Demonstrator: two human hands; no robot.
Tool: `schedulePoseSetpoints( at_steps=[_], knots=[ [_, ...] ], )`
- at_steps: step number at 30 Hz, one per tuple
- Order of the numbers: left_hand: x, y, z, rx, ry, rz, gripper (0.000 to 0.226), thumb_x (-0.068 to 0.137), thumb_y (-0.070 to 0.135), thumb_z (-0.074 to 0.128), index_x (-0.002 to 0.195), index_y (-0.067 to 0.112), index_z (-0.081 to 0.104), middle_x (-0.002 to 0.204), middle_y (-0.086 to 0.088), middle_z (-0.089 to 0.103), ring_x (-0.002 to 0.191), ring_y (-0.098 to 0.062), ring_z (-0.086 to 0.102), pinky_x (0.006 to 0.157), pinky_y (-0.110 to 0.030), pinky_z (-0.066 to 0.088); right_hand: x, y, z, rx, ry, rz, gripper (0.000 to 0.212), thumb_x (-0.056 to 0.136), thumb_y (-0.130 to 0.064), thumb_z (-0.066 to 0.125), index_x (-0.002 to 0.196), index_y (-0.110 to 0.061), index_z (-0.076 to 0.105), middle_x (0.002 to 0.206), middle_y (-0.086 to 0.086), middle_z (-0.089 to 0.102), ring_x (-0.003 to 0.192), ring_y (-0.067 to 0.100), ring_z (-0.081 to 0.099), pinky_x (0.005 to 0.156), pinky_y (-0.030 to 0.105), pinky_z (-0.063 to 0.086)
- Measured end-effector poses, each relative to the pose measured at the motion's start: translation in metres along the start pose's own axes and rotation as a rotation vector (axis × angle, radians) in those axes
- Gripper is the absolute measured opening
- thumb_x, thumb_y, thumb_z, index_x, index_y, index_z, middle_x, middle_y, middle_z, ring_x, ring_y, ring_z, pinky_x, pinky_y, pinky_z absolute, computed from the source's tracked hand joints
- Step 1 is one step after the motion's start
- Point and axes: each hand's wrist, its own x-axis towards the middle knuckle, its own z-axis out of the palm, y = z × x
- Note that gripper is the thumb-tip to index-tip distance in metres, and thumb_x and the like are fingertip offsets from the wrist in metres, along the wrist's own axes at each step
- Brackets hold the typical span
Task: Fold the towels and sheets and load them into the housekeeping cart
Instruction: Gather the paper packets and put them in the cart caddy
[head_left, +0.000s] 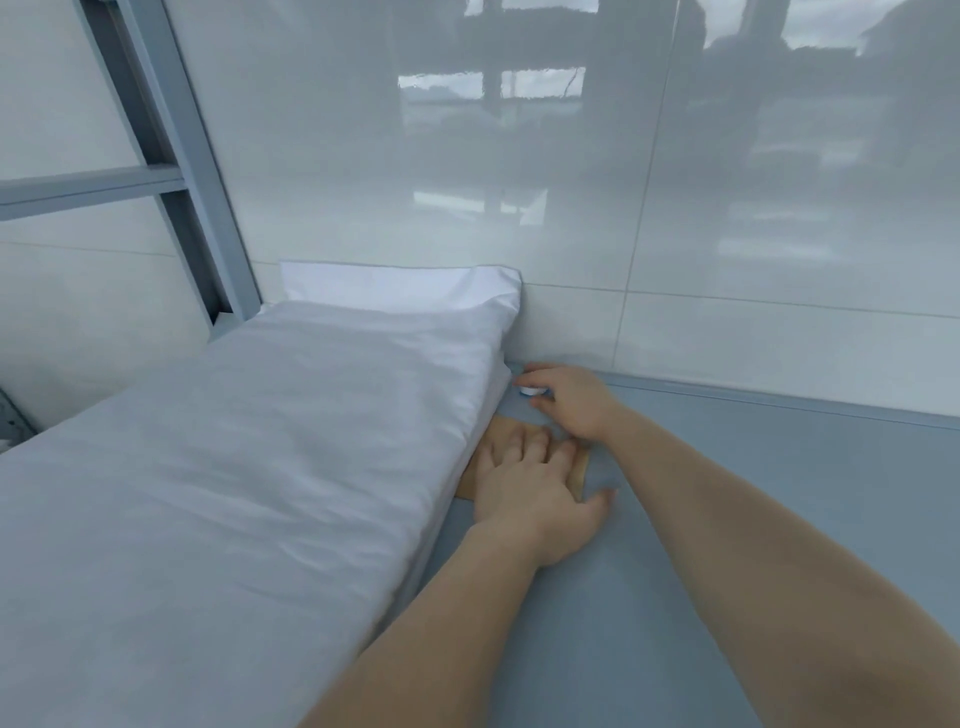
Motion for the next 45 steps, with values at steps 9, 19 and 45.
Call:
schedulePoseSetpoints(
  at_steps=[9,19,45],
  knots=[
    [-0.002,0.004,-0.009,-0.01,-0.054,-0.019,0.075,0.088,0.07,0.026,0.152,0.033,0.016,0.162,0.001,0.006,0.149,-0.019,-0.001,0.116,-0.05,-0.005,-0.063,0.001,-0.02,0.124,0.199,0.044,0.032,0.088,0.005,0.056,0.112,-0.009,0.071,0.127,0.009,0.061,0.121,0.02,0.054,0.095,0.01,0.029],
    [-0.067,0.024,-0.012,-0.001,-0.132,0.014,0.078,0.088,0.072,0.026,0.154,0.032,0.01,0.162,0.004,0.002,0.149,-0.016,-0.004,0.118,-0.045,-0.002,-0.171,-0.03,-0.021,0.225,0.243,0.168,0.032,0.088,0.003,0.058,0.111,-0.015,0.072,0.127,0.004,0.061,0.119,0.018,0.056,0.105,0.023,0.036],
    [-0.362,0.026,-0.013,-0.062,0.106,0.271,0.091,0.075,0.082,0.027,0.148,0.028,0.032,0.16,0.0,0.019,0.149,-0.021,0.008,0.118,-0.048,-0.002,-0.445,-0.214,-0.008,0.012,0.084,0.277,0.056,0.094,-0.029,0.058,0.146,-0.021,0.038,0.158,-0.002,0.02,0.148,0.019,0.009,0.119,0.035,0.015]
  ],
)
